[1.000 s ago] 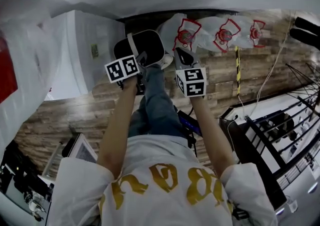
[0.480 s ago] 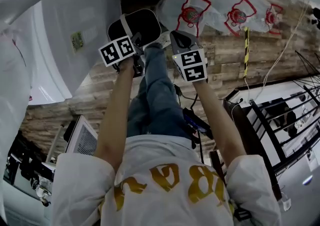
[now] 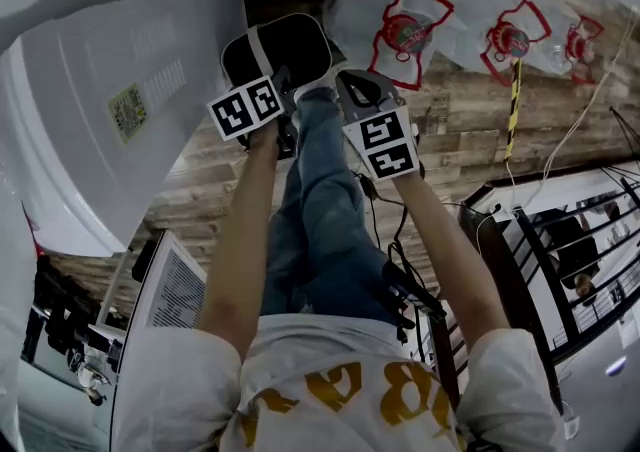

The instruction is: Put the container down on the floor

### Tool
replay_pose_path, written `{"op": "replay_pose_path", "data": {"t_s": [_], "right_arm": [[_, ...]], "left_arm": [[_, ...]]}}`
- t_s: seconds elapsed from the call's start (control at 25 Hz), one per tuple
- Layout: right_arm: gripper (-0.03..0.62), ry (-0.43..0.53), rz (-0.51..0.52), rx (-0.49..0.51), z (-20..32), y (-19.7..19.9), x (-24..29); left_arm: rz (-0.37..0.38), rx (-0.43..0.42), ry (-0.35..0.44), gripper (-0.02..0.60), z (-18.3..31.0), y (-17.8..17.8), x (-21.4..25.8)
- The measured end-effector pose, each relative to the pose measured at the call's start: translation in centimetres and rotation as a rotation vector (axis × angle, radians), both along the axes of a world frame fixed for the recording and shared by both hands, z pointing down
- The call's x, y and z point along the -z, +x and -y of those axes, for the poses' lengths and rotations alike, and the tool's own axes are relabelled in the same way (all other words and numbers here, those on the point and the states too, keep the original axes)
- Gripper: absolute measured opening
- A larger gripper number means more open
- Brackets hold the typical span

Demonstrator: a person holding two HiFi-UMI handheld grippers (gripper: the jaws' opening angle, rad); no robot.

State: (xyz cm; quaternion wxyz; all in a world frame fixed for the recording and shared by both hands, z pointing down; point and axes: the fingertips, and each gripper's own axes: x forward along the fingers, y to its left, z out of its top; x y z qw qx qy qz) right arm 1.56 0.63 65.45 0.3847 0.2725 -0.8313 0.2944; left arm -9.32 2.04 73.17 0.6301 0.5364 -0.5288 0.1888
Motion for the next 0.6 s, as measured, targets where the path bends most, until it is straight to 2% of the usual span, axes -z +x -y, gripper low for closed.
{"op": "replay_pose_path", "data": {"t_s": [0.36,0.6], "right_arm": [[0.029,-0.08,0.057,-0.017,-1.7,-2.4,-4.3],[0.029,-0.08,0.083,-0.071,-0.7,-3.9,-6.8]], "left_arm": [[0.036,-0.027,-0.003,0.04,0.5,-0.9,-5.6],[0.055,0.006,-0.002,0.04,1.9,-2.1,-9.8]]}}
